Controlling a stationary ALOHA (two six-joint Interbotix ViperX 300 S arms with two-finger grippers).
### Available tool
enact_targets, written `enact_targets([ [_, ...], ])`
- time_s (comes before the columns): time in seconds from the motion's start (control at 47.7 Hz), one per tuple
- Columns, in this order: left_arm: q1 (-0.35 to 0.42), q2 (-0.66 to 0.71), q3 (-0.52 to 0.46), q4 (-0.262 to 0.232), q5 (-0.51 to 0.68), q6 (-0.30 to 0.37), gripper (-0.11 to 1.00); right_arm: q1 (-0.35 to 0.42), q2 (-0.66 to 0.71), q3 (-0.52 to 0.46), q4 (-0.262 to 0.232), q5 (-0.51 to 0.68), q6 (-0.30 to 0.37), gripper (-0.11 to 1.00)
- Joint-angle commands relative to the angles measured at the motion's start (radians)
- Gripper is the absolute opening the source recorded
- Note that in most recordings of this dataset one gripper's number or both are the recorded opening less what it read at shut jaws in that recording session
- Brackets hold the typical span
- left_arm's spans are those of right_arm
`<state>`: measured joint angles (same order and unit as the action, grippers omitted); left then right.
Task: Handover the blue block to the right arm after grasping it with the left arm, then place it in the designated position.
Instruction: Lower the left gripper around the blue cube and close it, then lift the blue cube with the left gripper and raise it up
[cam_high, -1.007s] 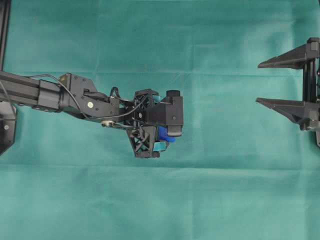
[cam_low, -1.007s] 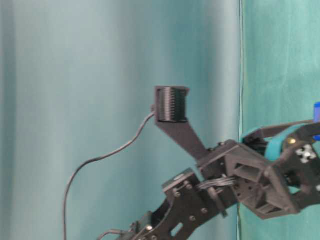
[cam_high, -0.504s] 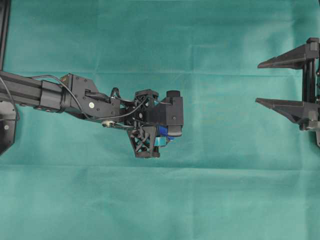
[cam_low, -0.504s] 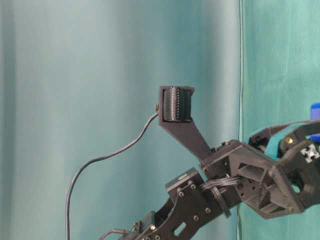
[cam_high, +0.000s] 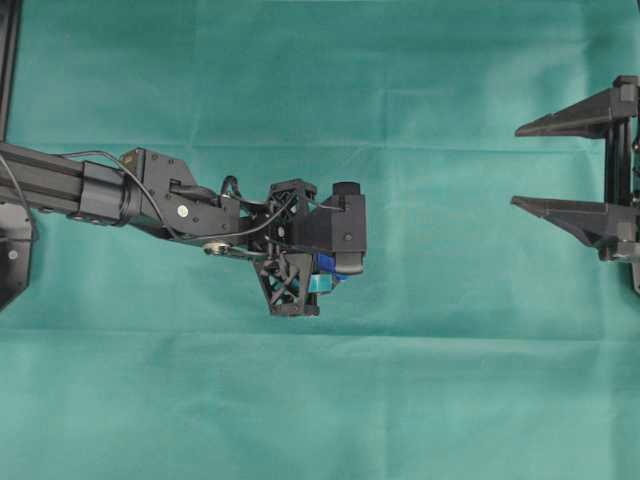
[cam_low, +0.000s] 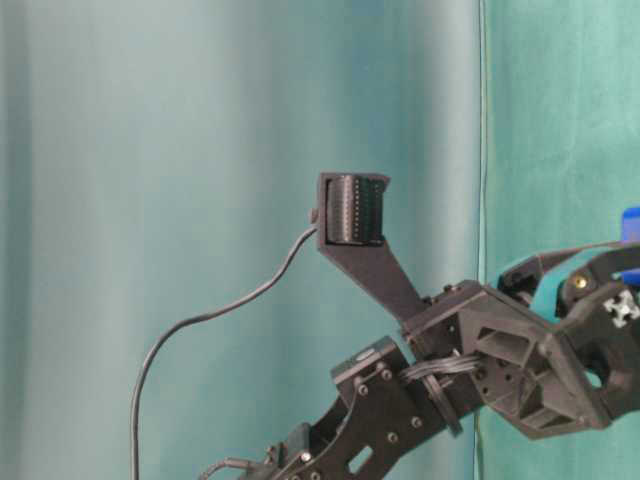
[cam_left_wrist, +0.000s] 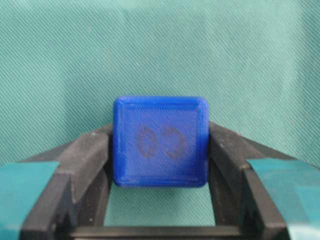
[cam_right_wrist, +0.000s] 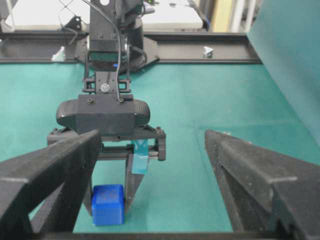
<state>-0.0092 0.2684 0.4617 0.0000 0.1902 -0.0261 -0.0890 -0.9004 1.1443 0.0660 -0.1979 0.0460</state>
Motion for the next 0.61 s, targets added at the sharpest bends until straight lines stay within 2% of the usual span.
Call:
enact_targets([
  [0.0,-0.008,-0.032,-0.018,0.0,0.008,-0.002,0.47,-0.003,0.005,-0.023,-0.002,-0.005,-0.002,0.94],
  [0.273,-0.011,-0.11,-0.06,0.0,0.126,0.0,0.47,-0.003,0.005,-0.023,-0.002,-0.005,-0.002,0.94],
  [0.587,-0.011,-0.291,-0.084,0.002,0.222,0.0,0.47,-0.003,0.005,-0.023,-0.002,0.003,-0.002,0.94],
])
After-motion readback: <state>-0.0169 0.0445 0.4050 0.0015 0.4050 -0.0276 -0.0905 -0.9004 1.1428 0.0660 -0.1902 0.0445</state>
